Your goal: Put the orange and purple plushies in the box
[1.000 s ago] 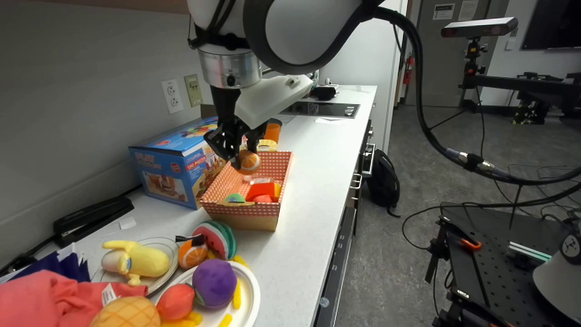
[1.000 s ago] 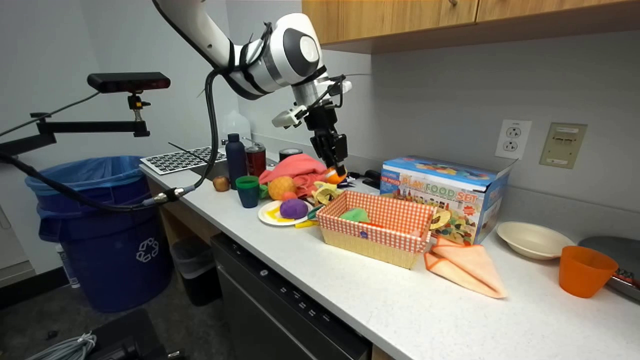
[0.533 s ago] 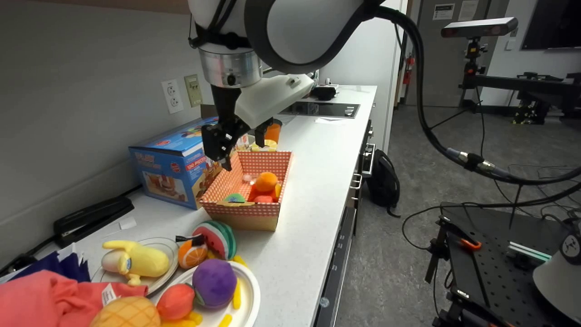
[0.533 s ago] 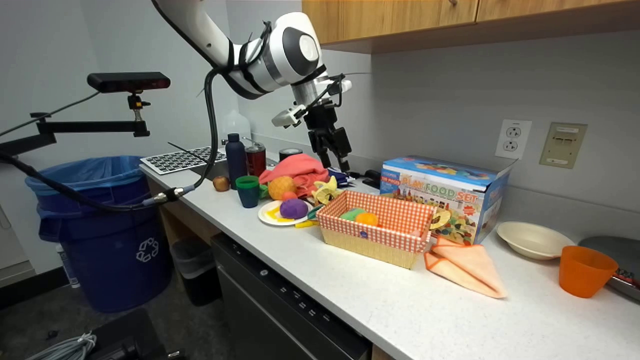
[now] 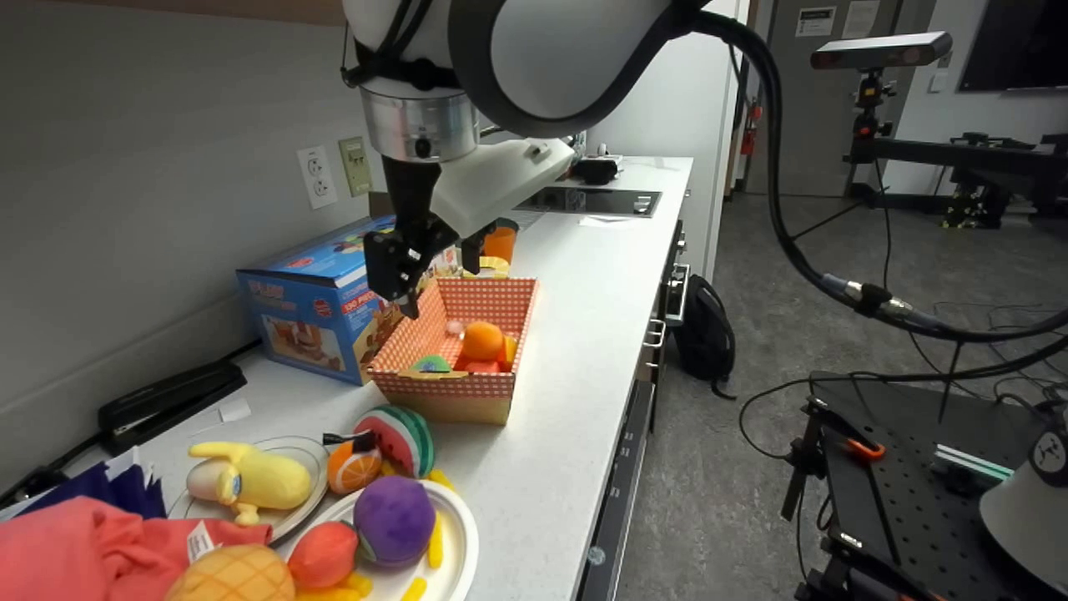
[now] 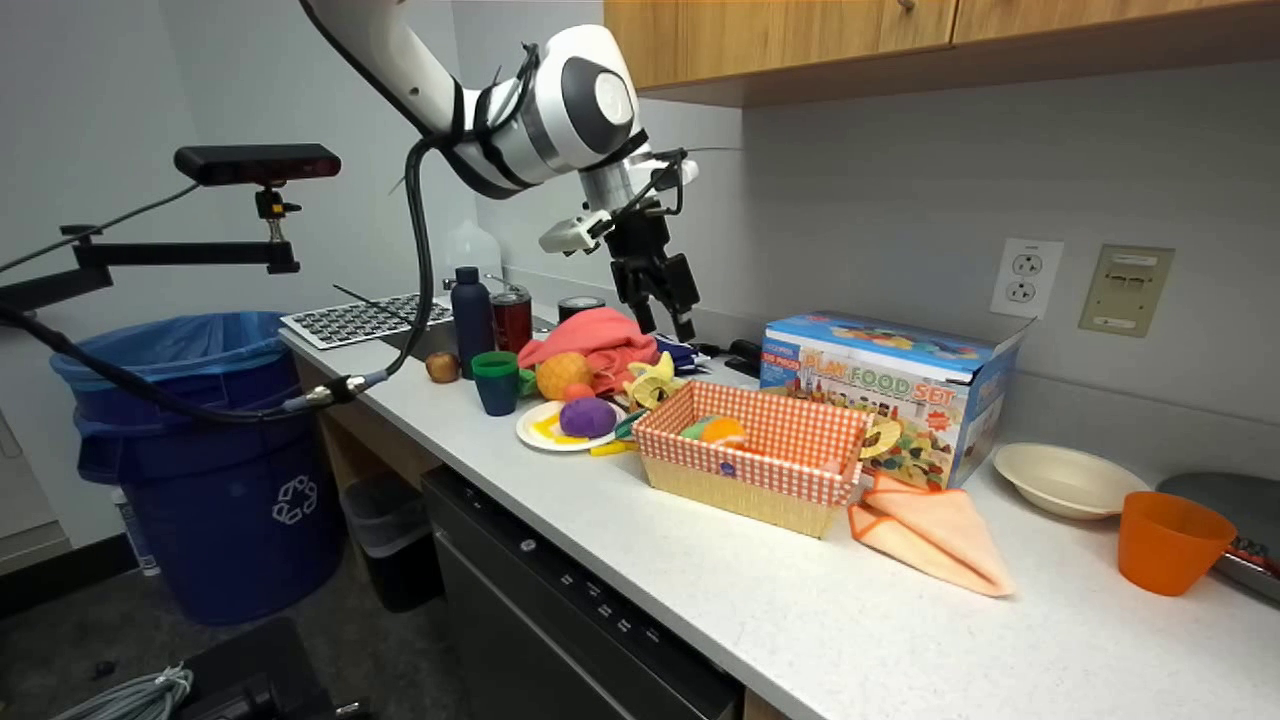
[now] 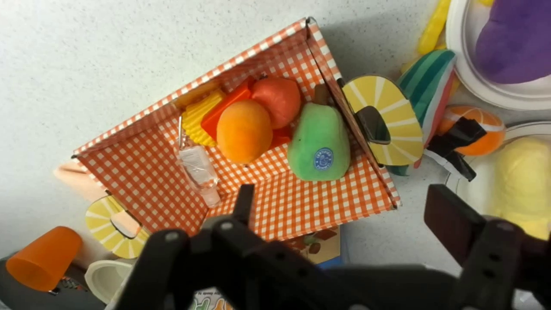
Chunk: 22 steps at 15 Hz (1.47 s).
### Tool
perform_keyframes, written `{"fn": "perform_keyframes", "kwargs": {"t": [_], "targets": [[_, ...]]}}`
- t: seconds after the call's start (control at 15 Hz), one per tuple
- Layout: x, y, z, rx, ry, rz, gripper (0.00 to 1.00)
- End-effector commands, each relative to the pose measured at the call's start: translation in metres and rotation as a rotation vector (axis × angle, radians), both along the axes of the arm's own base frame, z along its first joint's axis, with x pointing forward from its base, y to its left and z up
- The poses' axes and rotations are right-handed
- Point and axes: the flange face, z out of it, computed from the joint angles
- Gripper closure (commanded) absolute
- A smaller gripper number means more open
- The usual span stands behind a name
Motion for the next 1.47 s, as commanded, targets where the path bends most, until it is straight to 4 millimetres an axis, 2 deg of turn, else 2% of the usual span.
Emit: {"fn": "perform_keyframes", "kwargs": {"t": [0.0, 0.33, 0.47, 0.67, 0.8, 1.07, 1.13, 1.4], "targets": [[-0.029, 0.01, -0.012, 0.053, 0.029, 0.106, 0.0], [-0.061, 0.063, -0.048, 0.043, 0.134, 0.317, 0.0], [-0.068, 0.085, -0.05, 0.031, 0.155, 0.4, 0.0], [-0.066, 0.109, -0.051, 0.028, 0.169, 0.519, 0.0], [-0.059, 0.113, -0.054, 0.042, 0.177, 0.58, 0.0], [-0.037, 0.107, -0.065, 0.075, 0.206, 0.66, 0.0], [-0.054, 0.109, -0.062, 0.048, 0.198, 0.621, 0.0], [-0.041, 0.107, -0.07, 0.055, 0.207, 0.644, 0.0]]}}
